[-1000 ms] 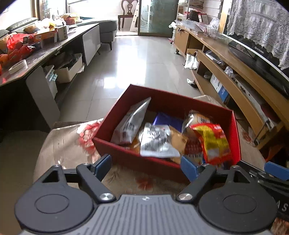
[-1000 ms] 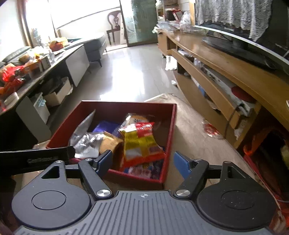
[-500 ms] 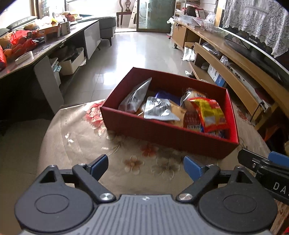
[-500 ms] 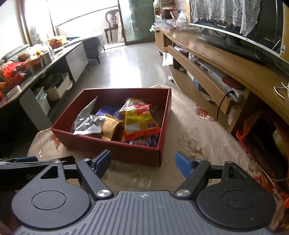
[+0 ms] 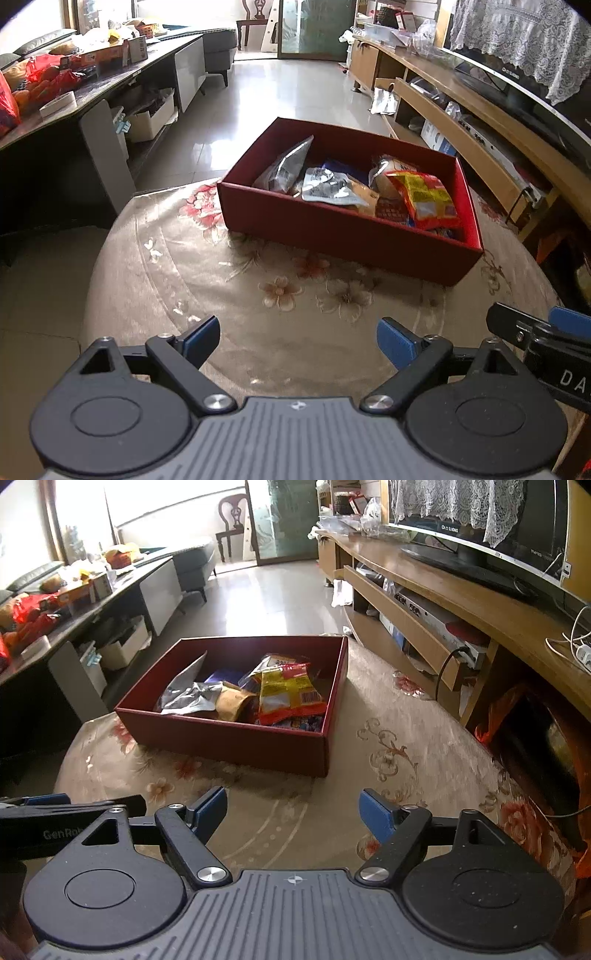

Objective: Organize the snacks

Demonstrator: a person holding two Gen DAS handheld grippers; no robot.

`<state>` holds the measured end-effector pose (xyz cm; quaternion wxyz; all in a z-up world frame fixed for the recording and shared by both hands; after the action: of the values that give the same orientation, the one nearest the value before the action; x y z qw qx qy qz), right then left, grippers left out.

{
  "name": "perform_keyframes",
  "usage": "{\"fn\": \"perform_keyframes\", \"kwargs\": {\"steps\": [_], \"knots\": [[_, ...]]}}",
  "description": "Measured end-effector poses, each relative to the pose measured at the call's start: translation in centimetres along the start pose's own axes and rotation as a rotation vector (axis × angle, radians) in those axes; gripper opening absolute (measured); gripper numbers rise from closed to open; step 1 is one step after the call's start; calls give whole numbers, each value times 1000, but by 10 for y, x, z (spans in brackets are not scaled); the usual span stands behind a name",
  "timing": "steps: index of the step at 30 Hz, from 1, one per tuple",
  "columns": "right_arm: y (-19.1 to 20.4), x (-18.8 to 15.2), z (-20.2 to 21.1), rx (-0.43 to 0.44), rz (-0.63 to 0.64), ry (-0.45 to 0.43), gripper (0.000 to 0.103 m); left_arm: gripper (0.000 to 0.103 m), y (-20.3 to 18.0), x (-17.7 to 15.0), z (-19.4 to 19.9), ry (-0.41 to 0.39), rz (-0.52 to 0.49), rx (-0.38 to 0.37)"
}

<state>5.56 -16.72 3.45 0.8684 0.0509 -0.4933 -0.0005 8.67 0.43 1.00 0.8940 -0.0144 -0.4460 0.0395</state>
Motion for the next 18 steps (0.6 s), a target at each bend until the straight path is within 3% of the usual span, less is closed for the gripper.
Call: {"fn": "perform_keyframes", "kwargs": {"steps": [18], "knots": [[5, -24, 22, 2, 15, 15, 84, 94, 5, -26, 26, 10, -29, -2]]}}
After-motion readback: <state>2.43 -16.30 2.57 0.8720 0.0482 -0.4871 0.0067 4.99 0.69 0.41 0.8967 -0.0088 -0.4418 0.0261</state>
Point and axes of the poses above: each gripper's, at about its wrist camera, not at the fingertips, and z roughly against the way its jaws point, y to its left, x to its top, the point moved 1 cm from there along -z, roughly the way its jaws point, and after that the axes turned 14 degrees about -y, right-handed, at the moved point
